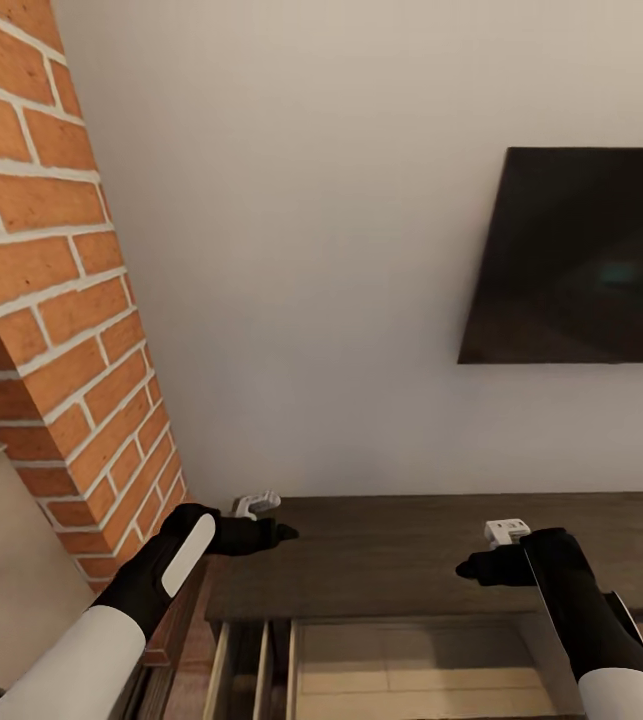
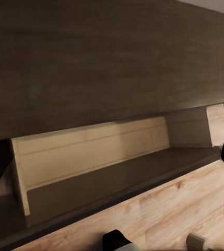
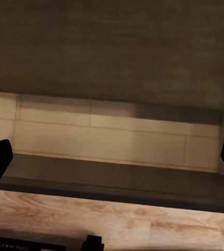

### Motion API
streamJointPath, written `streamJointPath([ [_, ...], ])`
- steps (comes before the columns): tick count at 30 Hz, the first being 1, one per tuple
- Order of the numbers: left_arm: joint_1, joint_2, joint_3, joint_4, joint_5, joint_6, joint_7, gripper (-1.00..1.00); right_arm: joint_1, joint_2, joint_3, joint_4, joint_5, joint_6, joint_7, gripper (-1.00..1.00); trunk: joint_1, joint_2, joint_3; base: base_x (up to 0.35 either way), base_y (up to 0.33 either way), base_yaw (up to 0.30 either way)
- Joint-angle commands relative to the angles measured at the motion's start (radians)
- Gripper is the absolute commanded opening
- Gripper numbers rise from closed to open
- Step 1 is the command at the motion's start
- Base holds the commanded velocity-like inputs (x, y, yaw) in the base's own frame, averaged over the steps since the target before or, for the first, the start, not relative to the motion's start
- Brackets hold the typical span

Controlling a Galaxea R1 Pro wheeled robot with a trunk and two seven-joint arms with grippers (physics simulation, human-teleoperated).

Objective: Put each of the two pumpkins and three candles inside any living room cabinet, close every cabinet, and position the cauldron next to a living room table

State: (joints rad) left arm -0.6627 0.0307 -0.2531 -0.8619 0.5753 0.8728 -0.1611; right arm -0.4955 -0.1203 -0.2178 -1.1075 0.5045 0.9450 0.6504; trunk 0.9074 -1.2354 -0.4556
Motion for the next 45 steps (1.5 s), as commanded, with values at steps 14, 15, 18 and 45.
streamJointPath([
  [14,0.0,-0.001,0.0,0.001,0.0,0.0,0.0,1.0,0.0,-0.001,0.0,0.0,0.0,0.0,0.0,1.0,-0.054,0.098,0.057,0.0,0.0,-0.246],
  [15,0.0,-0.001,0.0,0.001,0.0,0.0,0.0,1.0,0.0,-0.001,0.0,0.0,0.0,0.0,0.0,1.0,-0.058,0.105,0.061,0.0,0.0,-0.247],
  [18,0.0,-0.001,0.0,0.002,0.0,0.0,0.0,1.0,0.0,-0.001,0.0,0.0,-0.001,0.0,0.0,1.0,-0.069,0.126,0.074,0.0,0.0,-0.247],
  [45,0.0,0.0,0.001,0.002,0.001,0.0,-0.001,1.0,0.0,-0.001,0.0,0.0,-0.003,0.0,0.0,1.0,-0.173,0.315,0.185,0.0,0.0,-0.247],
])
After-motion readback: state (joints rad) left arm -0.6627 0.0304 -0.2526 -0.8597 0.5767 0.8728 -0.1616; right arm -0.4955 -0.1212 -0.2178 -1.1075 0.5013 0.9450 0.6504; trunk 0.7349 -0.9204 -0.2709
